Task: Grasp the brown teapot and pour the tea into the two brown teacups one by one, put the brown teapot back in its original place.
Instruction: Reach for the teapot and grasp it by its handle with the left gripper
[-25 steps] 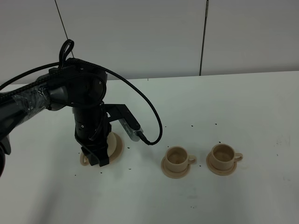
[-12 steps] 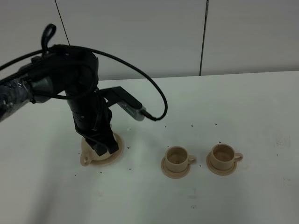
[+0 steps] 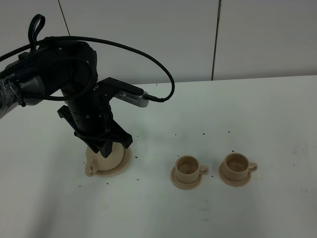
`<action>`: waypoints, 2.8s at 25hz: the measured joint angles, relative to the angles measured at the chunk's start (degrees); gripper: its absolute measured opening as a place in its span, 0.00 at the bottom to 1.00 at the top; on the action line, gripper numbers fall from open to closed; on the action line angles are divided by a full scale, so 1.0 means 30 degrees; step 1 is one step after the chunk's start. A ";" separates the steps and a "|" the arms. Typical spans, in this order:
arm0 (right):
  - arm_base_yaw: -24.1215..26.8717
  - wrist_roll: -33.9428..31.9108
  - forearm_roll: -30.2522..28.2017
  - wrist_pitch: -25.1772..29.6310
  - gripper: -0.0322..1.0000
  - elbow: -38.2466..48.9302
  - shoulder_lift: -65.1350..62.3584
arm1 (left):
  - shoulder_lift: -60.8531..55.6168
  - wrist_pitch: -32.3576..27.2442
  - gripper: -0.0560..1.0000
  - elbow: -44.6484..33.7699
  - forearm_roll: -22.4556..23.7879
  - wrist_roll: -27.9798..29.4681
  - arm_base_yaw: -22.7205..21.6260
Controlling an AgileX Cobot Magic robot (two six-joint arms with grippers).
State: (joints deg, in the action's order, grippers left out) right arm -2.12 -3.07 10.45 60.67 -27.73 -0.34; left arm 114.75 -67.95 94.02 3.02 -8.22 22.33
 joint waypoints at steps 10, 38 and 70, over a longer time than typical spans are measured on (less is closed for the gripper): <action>0.0000 0.0000 0.0000 0.0000 0.27 0.0000 0.0000 | -0.0113 0.0000 0.33 -0.1016 0.0024 -0.0236 -0.0861; 0.0000 0.0000 0.0000 0.0000 0.27 0.0000 0.0000 | 0.0025 0.0040 0.46 -0.1976 0.1575 -0.1268 -0.1708; 0.0000 0.0000 0.0000 0.0000 0.27 0.0000 0.0000 | 0.1811 0.2481 0.46 -0.1976 0.0990 -0.1874 -0.1708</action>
State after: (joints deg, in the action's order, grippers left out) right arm -2.12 -3.07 10.45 60.67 -27.73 -0.34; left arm 120.19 -60.50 88.09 5.99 -13.84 17.21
